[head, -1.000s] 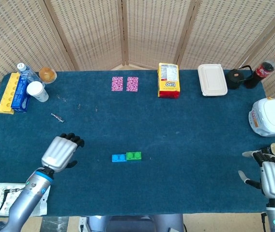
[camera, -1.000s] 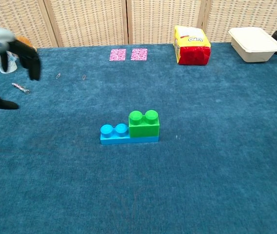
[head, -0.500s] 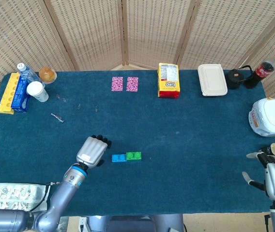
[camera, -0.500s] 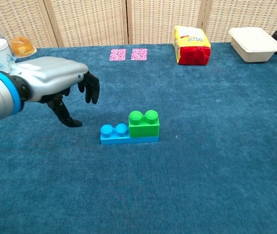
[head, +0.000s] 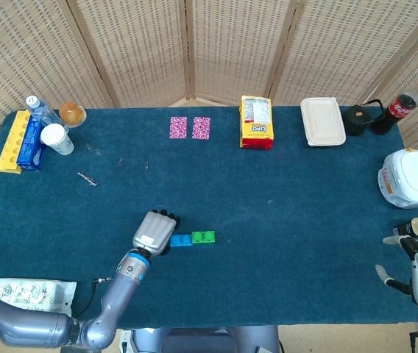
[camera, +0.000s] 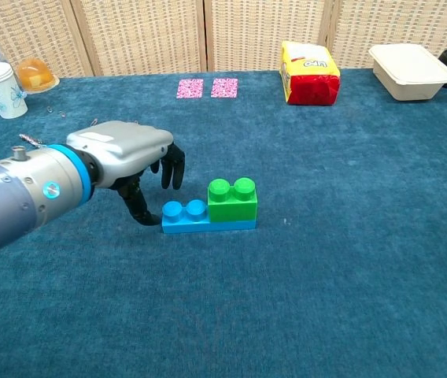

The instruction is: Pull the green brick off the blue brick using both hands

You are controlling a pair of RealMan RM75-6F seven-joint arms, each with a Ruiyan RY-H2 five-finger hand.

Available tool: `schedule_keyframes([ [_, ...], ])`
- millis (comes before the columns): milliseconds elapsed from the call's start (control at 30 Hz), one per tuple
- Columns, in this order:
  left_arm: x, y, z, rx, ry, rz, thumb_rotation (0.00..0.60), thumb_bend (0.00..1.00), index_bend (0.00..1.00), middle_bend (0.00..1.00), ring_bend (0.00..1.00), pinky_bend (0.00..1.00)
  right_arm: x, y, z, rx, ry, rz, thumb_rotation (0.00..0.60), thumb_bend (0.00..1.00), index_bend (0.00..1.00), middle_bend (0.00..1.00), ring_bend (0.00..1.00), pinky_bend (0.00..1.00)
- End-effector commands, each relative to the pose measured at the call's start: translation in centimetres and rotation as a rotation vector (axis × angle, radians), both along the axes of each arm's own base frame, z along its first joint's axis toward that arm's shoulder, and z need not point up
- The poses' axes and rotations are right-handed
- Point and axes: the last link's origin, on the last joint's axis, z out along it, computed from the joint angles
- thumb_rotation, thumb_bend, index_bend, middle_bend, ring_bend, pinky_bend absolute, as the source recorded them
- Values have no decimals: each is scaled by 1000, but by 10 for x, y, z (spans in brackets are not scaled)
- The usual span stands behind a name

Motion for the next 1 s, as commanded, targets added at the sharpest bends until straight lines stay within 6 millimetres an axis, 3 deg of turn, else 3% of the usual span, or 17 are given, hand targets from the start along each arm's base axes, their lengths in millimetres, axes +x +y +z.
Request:
schedule_keyframes([
  [33,3,1,-6,-4,7,3,600,238,426,427,318,420,0,1,2,-5,2,-2,600,282,375,393,387,261],
  [233,11,5,-19,1,11,4,600,240,425,427,318,422,-3,5,6,-17,4,-14,600,283,375,393,388,261],
  [567,32,30,-28,47,1,-17,600,238,425,427,318,433,-6,7,10,-29,8,-30,600,282,375,393,387,262],
  [1000,33,25,-40,6,23,-47,600,261,426,427,324,433,-11,10,12,-36,-6,-49,600,283,376,393,388,261],
])
